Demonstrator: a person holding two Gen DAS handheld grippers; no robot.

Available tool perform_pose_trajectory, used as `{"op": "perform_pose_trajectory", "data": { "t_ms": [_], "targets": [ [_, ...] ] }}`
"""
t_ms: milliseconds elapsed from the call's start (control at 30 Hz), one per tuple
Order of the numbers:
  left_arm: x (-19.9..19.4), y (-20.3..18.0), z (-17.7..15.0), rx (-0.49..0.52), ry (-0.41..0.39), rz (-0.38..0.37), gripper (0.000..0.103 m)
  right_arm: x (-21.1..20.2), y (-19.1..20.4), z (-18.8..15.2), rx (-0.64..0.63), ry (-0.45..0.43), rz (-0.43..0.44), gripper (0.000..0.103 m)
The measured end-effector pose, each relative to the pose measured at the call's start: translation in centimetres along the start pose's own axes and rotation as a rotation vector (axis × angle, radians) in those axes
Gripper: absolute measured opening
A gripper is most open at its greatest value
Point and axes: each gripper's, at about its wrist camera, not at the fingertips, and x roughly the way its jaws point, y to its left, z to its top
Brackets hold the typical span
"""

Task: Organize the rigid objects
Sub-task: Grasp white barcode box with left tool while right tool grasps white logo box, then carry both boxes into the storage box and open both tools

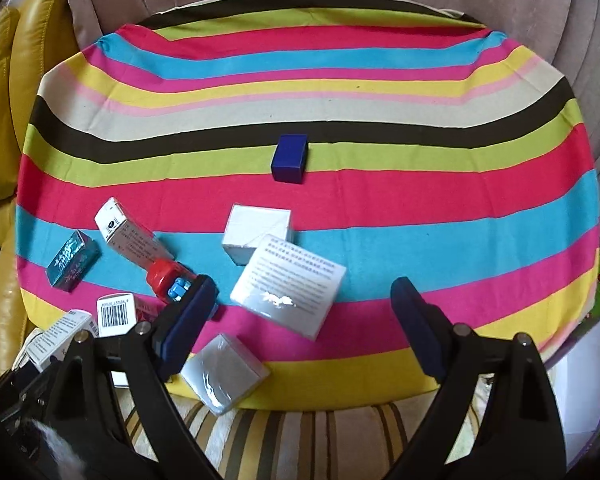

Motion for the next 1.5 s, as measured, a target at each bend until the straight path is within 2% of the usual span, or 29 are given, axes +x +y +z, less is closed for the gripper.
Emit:
{"op": "perform_pose_trajectory", "data": {
  "t_ms": [67, 100, 133, 433, 767, 1000, 1300, 1500],
  "targets": [
    [0.2, -0.1, 0.3, 0.002, -0.003, 0.000, 0.043, 0.3, -0.2, -0.1, 0.008, 0.012, 0.011, 0.059],
    [0.2, -0.1, 0.3, 0.003, -0.004, 0.000, 0.043, 0.3, -0.3, -0.2, 0.010, 0.015, 0.019, 0.054],
    [0.1, -0.1, 0.3, 0.003, -0.006, 0.001, 0.043, 0.3, -0.4, -0.2, 0.011, 0.015, 0.028, 0.052],
    [-1.3, 0.0, 0.0, 0.001, -0.051, 0.002, 0.043, -2.1, -0.7, -1.1, 0.010, -0.063, 0.089, 0.051],
    [-2.5, -1.2, -0.7, 0.032, -0.074, -0.023, 0.043, -4.9, -3.1, -3.5, 0.036, -0.061, 0.163, 0.051],
    [-3.1, -2.2, -1.0, 0.053, -0.077, -0.041, 0.043, -6.6, -5.4, -5.0, 0.059, -0.066, 0.160, 0.051],
    [-2.9, -6.9, -1.6, 0.194, -0.055, -0.101, 0.043, -8.3, -9.1, -6.7, 0.126, -0.073, 0.140, 0.051],
    [-1.5, -10.8, -2.2, 0.287, -0.005, -0.163, 0.043, -9.4, -12.4, -7.9, 0.185, -0.086, 0.113, 0.051]
  ]
}}
